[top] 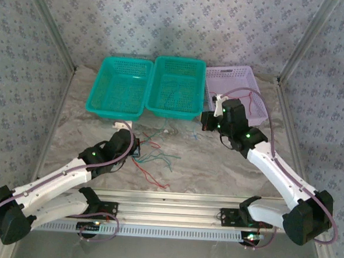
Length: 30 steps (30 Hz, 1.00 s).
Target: Untangle the cables
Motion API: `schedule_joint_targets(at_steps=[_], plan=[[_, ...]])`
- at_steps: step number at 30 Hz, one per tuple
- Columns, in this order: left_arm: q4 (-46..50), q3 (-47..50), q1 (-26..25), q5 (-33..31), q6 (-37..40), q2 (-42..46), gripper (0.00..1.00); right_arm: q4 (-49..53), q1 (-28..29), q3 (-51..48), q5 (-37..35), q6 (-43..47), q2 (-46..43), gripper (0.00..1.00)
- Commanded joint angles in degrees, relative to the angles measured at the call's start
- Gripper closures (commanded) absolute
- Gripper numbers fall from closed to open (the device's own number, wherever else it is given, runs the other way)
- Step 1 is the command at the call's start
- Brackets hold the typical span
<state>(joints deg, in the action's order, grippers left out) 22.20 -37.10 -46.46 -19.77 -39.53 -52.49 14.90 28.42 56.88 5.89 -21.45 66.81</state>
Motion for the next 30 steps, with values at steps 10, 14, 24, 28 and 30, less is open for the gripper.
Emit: schedule_joint_targets(at_steps=[10, 14, 24, 28, 30], plan=[[-0.62, 0.51, 0.56, -0.62, 0.09, 1.33, 1.0, 1.88, 1.81, 9.31, 1.05, 0.34, -0.15, 1.0], [-0.72, 0.74, 0.51, -0.62, -0.02, 1.42, 1.0, 1.99, 1.9, 10.97, 1.4, 0.63, 1.1, 1.0], [-1.22, 1.25, 0.51, -0.53, -0.2, 1.51, 1.0, 2.11, 2.03, 14.39, 1.23, 0.97, 2.44, 1.0], [-1.4, 1.1, 0.53, -0.53, -0.2, 1.34, 1.0, 1.98, 2.05, 14.64, 1.06, 1.1, 2.76, 1.0], [-1.59, 1.15, 0.55, -0.53, -0.18, 1.34, 1.0, 1.89, 2.07, 14.83, 1.05, 1.15, 2.95, 1.0]])
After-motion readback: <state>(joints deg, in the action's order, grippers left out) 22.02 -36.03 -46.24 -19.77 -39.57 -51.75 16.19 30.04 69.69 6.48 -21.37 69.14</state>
